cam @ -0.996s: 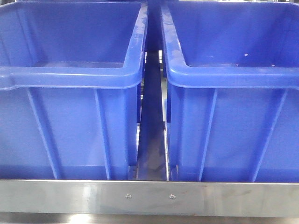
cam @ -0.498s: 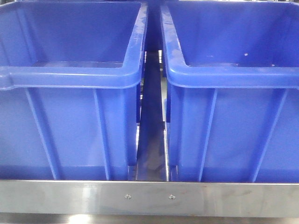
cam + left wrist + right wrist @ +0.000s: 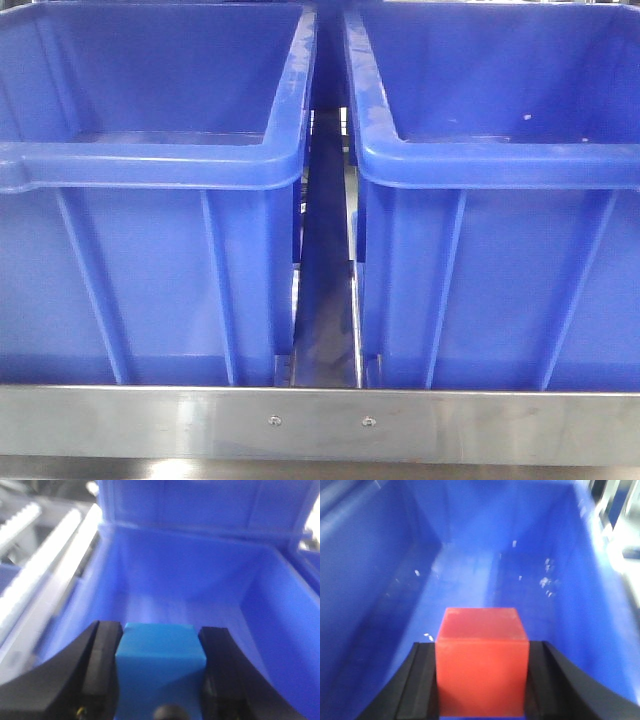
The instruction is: Sort and place red and blue blocks on shelf
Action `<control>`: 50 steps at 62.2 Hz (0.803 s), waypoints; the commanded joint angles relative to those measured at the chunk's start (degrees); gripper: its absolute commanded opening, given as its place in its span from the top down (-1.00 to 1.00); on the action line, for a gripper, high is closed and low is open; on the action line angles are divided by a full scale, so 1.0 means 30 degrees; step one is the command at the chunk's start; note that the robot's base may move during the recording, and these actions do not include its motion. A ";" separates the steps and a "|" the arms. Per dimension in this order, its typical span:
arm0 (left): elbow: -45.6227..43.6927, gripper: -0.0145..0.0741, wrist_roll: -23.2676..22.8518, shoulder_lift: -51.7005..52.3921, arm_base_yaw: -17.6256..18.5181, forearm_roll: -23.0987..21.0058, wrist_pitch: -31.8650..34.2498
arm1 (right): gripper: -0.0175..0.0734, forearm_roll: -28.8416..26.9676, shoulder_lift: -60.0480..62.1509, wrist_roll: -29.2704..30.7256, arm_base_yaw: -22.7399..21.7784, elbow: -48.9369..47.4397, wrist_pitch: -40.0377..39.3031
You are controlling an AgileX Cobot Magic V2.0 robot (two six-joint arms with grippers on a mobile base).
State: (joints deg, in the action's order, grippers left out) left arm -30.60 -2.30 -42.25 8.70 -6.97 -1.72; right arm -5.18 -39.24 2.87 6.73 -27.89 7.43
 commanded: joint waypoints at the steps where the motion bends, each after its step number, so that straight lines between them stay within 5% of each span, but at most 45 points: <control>1: -0.1307 0.38 -0.0075 -0.1606 0.0860 -0.0178 0.1712 | 0.49 -0.0103 -0.1267 0.0185 0.0293 -0.0933 -0.3368; 17: -0.2589 0.31 -0.0075 -0.4966 0.3774 0.1015 0.1790 | 0.49 -0.0103 -0.2957 0.0185 0.1122 -0.1261 -0.4723; 29: -0.2950 -0.19 -0.0075 -0.5623 0.3964 0.1015 0.1935 | 0.43 -0.0103 -0.2980 0.0185 0.1297 -0.1261 -0.4725; 38: -0.2950 -0.58 -0.0075 -0.5623 0.3964 0.1015 0.2120 | -0.12 -0.0303 -0.2980 0.0168 0.1312 -0.1261 -0.4743; 46: -0.2950 -0.58 -0.0075 -0.5623 0.3964 0.1015 0.2141 | -0.76 -0.0857 -0.2980 0.0168 0.1312 -0.1261 -0.4726; 50: -0.2950 -0.53 -0.0075 -0.5623 0.3964 0.1015 0.2141 | -0.76 -0.0871 -0.2980 0.0168 0.1312 -0.1261 -0.4654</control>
State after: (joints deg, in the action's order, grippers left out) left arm -37.21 -2.30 -59.93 19.99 -3.97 0.00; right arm -7.14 -48.43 2.87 10.71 -29.43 -1.39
